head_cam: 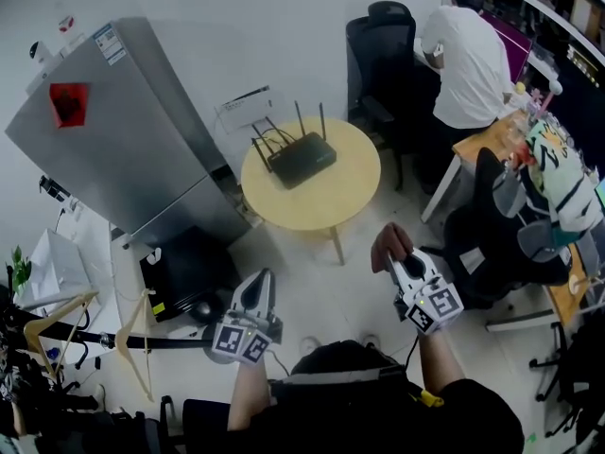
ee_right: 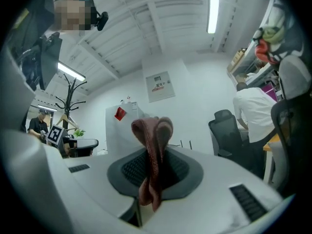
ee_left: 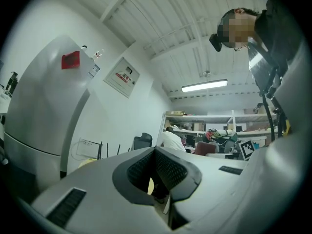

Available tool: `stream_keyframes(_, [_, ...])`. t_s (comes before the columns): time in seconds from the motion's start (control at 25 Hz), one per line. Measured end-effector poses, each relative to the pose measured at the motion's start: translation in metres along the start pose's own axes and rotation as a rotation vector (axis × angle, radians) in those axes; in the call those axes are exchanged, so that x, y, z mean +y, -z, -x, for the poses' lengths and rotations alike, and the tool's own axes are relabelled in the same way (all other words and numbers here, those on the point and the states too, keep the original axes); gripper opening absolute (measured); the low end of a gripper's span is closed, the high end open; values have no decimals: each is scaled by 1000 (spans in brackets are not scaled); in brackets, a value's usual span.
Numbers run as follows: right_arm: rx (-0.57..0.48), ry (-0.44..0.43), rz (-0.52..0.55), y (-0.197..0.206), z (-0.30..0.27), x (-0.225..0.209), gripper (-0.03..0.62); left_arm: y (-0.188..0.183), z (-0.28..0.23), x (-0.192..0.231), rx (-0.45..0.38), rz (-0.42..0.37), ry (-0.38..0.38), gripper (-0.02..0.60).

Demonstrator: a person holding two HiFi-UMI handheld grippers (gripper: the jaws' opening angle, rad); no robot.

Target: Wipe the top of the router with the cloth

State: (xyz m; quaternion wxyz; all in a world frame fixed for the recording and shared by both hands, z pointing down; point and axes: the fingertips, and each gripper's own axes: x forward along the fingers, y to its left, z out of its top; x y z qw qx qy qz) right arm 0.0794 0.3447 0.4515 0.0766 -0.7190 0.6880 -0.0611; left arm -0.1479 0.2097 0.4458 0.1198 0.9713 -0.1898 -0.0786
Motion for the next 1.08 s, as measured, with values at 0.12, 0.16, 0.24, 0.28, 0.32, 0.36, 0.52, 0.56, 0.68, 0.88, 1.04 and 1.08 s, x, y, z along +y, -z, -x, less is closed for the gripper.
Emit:
stream_keyframes(0.12, [-13, 30, 3, -3, 3, -2, 52, 4, -4, 6, 11, 0, -2, -6])
stream_keyframes(0.16, [-11, 35, 4, -2, 4, -2, 52, 5, -6, 5, 16, 5, 7, -6])
stream_keyframes(0.24, [-11, 46, 12, -5, 6, -3, 52, 7, -9, 2, 13, 15, 21, -6])
stream_keyframes(0.28, [-17, 53, 14, -7, 7, -4, 52, 7, -10, 1, 6, 22, 20, -6])
stream_keyframes(0.32, [-26, 58, 12, -9, 8, -4, 52, 8, -10, 1, -1, 31, 19, -6])
stream_keyframes(0.36, [-35, 61, 8, -11, 8, -4, 52, 7, -10, 1, -7, 39, 18, -5])
stream_keyframes(0.52, [-52, 69, 5, -11, 14, -3, 52, 9, -9, -3, -6, 49, 21, -6])
stream_keyframes(0.56, [-52, 74, 2, -11, 17, -4, 52, 10, -8, -5, -5, 52, 20, -6])
stream_keyframes(0.68, [-47, 76, -11, -8, 23, -4, 52, 12, -4, -6, -6, 59, 13, -6])
stream_keyframes(0.88, [-45, 88, -38, 0, 25, -4, 51, 15, 7, -2, 13, 49, -10, -6])
stream_keyframes(1.04, [-77, 111, -70, -5, 30, -7, 51, 11, 12, 1, 14, 42, -17, -6])
stream_keyframes(1.08, [-85, 115, -80, -5, 31, -7, 51, 11, 14, 2, 17, 39, -18, -6])
